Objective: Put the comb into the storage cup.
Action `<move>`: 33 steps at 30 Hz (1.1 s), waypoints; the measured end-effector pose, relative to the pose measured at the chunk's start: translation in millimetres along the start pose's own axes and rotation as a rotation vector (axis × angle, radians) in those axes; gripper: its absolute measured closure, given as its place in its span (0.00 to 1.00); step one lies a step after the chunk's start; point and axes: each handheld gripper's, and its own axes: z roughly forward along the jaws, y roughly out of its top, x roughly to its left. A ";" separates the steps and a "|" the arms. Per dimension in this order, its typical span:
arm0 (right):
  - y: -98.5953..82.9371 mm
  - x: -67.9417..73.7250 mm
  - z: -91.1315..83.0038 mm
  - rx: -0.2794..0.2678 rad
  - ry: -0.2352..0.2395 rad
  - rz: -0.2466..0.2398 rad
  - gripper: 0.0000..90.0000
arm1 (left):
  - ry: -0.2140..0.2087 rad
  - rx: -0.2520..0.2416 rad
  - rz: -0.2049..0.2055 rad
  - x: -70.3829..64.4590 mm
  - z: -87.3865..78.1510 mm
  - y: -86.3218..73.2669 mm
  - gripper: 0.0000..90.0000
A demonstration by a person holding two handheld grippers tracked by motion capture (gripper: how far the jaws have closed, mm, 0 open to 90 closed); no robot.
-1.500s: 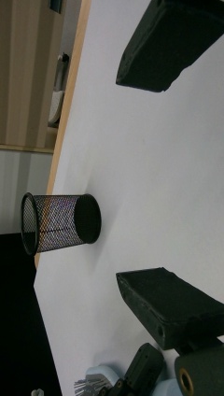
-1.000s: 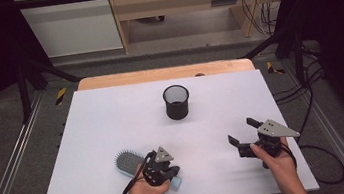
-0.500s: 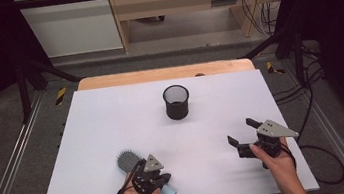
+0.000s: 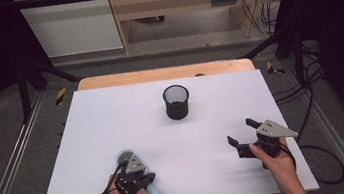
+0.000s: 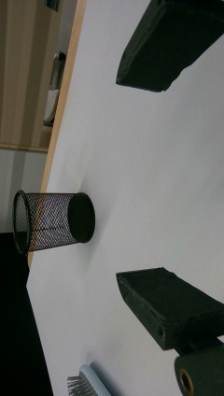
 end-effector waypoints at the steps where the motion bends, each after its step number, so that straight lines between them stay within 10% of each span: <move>1: 0.0 0.0 0.1 0.000 0.000 -0.002 0.07 | 0.005 0.003 0.001 0.8 -1.3 -1.1 1.00; 33: -0.3 1.6 1.1 0.011 0.000 -0.014 0.07 | 0.072 0.071 -0.015 58.4 -29.0 -23.2 1.00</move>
